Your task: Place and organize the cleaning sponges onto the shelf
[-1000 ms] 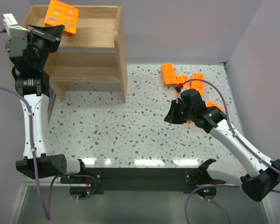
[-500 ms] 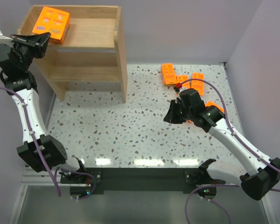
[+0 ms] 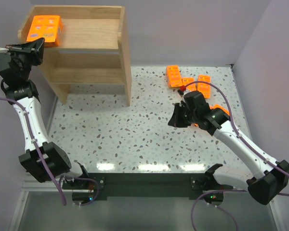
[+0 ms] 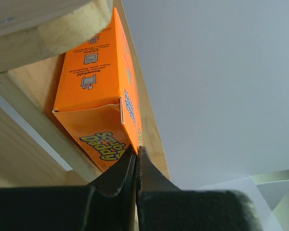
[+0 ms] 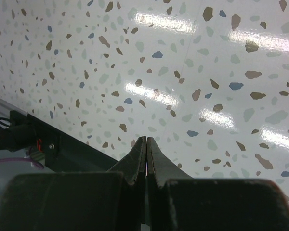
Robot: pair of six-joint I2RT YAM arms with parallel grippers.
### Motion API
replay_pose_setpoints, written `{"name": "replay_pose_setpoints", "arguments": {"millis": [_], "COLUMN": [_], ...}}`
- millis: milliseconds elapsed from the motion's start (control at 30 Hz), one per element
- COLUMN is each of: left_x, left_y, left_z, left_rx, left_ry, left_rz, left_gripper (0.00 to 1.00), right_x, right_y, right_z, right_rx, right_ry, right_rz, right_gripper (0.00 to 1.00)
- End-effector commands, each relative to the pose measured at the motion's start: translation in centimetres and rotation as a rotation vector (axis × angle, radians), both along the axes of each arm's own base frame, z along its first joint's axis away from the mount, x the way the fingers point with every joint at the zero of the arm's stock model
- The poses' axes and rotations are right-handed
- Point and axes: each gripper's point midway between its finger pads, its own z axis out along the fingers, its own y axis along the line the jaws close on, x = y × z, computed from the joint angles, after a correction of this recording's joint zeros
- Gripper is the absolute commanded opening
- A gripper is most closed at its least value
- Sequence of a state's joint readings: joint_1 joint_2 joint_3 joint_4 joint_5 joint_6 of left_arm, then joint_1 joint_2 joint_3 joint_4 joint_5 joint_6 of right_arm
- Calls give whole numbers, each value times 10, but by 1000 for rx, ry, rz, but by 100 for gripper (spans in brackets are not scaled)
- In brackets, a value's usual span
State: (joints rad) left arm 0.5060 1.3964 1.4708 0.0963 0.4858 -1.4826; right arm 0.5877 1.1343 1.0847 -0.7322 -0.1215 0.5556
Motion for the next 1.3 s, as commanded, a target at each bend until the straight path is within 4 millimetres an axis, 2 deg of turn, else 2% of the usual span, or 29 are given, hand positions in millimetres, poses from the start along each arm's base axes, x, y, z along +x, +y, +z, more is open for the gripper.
{"name": "replay_pose_setpoints", "arguments": {"millis": [0, 100, 200, 367, 533, 600, 700, 767, 867, 900, 967, 1000, 1033, 1067, 1100, 1167, 1200, 1233, 1267], "left_x": [-1, 4, 21, 27, 39, 38, 35, 34, 27, 20, 13, 2, -2, -8, -22, -33, -50, -54, -61], "left_y": [15, 16, 19, 23, 24, 24, 23, 22, 19, 15, 10, 4, 1, -3, -13, -23, -35, -40, -53], "left_z": [11, 15, 6, 10, 2, 5, 10, 10, 17, 25, 28, 38, 37, 39, 46, 39, 46, 35, 32], "left_rx": [-4, -1, -14, -7, -26, -24, -13, -15, -3, 8, 13, 28, 30, 41, 58, 74, 94, 97, 131], "left_ry": [-41, -48, -22, -31, -12, -18, -36, -35, -54, -72, -80, -97, -93, -93, -103, -81, -91, -68, -64], "left_rz": [60, 46, 5, 6, -31, -26, -20, -25, -22, -23, -26, -30, -31, -33, -39, -45, -48, -56, -72], "left_gripper": [0, 0, 0, 0, 1, 8, 31, 38, 51, 60, 66, 74, 78, 80, 83, 84, 85, 85, 85], "right_x": [9, 7, 7, 5, 2, 2, 1, 0, 0, 0, 0, 0, 0, 3, 4, 10, 11, 15, 21], "right_y": [3, 2, 0, -2, -4, -6, -7, -7, -8, -7, -9, -10, -12, -16, -19, -32, -38, -45, -55], "right_z": [20, 21, 21, 22, 24, 23, 23, 23, 25, 26, 28, 29, 30, 30, 31, 29, 24, 22, 20], "right_rx": [28, 29, 26, 23, 21, 16, 16, 17, 18, 19, 19, 12, 9, -7, -17, -57, -82, -107, -127], "right_ry": [-63, -62, -64, -62, -65, -64, -61, -58, -65, -68, -73, -74, -80, -88, -94, -104, -91, -89, -80], "right_rz": [9, 7, 3, 0, -5, -10, -9, -7, -10, -9, -16, -20, -27, -47, -62, -130, -155, -190, -249], "right_gripper": [0, 0, 0, 0, 0, 0, 0, 0, 0, 1, 6, 8, 13, 16, 18, 29, 34, 44, 50]}}
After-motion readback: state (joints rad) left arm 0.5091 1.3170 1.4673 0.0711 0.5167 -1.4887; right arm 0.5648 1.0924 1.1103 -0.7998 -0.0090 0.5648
